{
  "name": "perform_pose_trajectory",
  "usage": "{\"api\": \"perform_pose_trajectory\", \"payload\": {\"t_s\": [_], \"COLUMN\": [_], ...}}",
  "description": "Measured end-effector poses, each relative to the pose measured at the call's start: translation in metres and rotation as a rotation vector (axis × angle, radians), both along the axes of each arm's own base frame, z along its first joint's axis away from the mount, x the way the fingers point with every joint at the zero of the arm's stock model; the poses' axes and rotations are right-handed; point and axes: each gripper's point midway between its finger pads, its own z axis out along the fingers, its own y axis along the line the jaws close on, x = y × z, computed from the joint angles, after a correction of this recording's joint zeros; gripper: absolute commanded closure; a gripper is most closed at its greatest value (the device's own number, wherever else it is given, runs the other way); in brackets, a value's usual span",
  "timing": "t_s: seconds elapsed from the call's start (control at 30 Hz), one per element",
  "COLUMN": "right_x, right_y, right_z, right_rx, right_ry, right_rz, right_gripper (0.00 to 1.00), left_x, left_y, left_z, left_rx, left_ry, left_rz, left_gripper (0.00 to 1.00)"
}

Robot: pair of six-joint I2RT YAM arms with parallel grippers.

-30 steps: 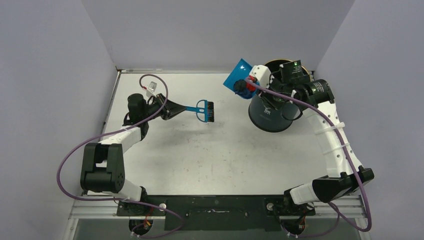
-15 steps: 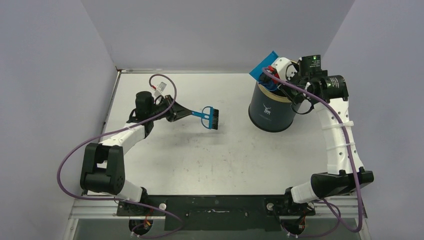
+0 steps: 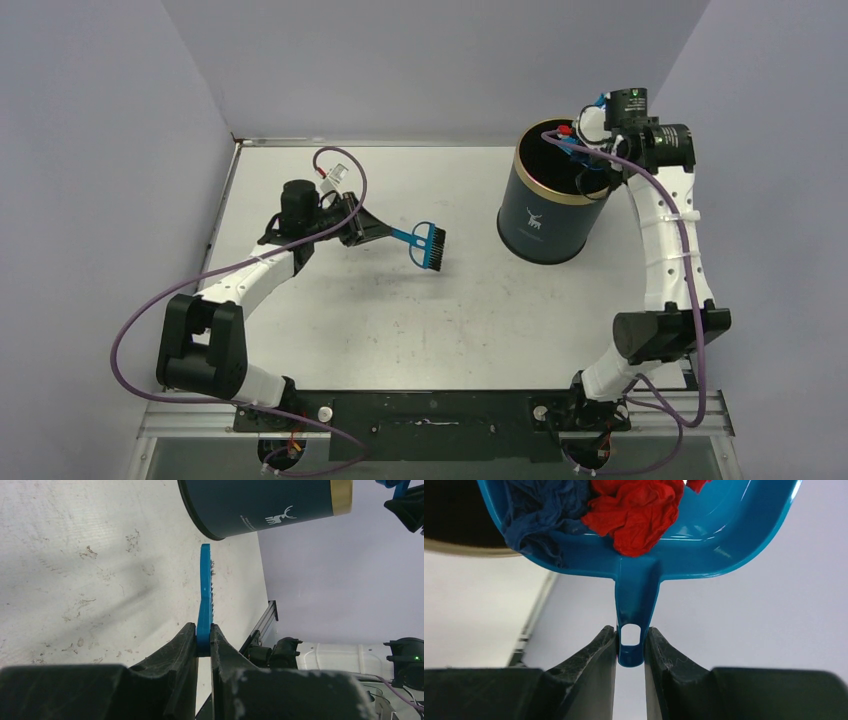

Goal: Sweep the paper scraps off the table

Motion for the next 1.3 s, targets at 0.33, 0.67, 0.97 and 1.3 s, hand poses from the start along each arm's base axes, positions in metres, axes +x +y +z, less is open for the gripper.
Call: {"api": "perform_pose_trajectory", "payload": {"t_s": [0.33,0.67,0.97,1.3], "right_x": [0.023,0.021,0.013,-0.006], "right_y": [-0.023,-0.012,-0.024,0.004], "right_z": [0.001,0.035,0.043,0.018], "right_rx": [-0.524,-0.703,-0.581,-0.149], "right_ry": [0.122,0.048,-0.047,-0.161], "right_rz": [0.022,0.026,-0.043,-0.005], "right_gripper": [0.92,0.95,0.95,0.95], "left_x": [-0.003,-0.006,-0.007,-0.007], "left_y": [-0.001,-0.005,-0.005,-0.004], "left_z": [0.001,0.004,0.005,0.003], "left_rx": [0.007,0.007,0.013,0.022], "left_ry": [-0.004,-0.014,-0.02,-0.018], "left_rz": [-0.003,-0.016,-0.017,-0.012], "left_gripper": [1.0,1.0,1.0,1.0]}}
